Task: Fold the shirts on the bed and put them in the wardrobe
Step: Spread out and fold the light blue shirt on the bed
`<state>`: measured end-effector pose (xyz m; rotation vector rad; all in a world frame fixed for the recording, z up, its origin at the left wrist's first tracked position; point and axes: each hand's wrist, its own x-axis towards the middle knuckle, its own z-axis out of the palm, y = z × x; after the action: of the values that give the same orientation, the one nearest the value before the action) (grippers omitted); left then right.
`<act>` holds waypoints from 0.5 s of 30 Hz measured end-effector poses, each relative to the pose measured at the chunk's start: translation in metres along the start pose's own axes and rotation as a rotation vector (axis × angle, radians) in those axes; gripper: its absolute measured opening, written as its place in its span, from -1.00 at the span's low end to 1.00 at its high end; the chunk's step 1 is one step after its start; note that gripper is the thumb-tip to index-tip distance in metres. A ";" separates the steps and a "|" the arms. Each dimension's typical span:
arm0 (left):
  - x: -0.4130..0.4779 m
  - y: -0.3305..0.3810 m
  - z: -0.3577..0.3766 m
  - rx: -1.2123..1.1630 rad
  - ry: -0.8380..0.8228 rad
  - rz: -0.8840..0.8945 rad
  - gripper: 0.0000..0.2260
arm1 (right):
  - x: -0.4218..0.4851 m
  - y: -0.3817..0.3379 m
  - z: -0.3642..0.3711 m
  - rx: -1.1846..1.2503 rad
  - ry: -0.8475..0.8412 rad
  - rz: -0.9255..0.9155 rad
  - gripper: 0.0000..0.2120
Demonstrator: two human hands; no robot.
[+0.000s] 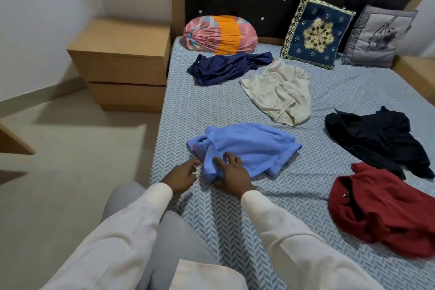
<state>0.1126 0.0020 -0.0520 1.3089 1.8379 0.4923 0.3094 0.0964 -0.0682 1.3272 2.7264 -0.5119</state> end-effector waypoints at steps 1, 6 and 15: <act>-0.004 -0.006 -0.004 0.014 0.021 0.003 -0.57 | 0.002 -0.007 0.004 -0.044 0.057 0.019 -0.47; -0.010 -0.026 -0.021 -0.009 0.138 0.000 -0.42 | 0.010 -0.017 -0.050 0.445 0.175 -0.068 -0.90; 0.021 0.032 -0.008 0.006 0.256 0.215 -0.55 | -0.038 -0.011 -0.236 1.660 0.029 -0.132 -0.85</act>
<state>0.1229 0.0349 -0.0331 1.5135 1.9116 0.8020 0.3447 0.1379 0.1650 1.0567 1.9934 -3.0408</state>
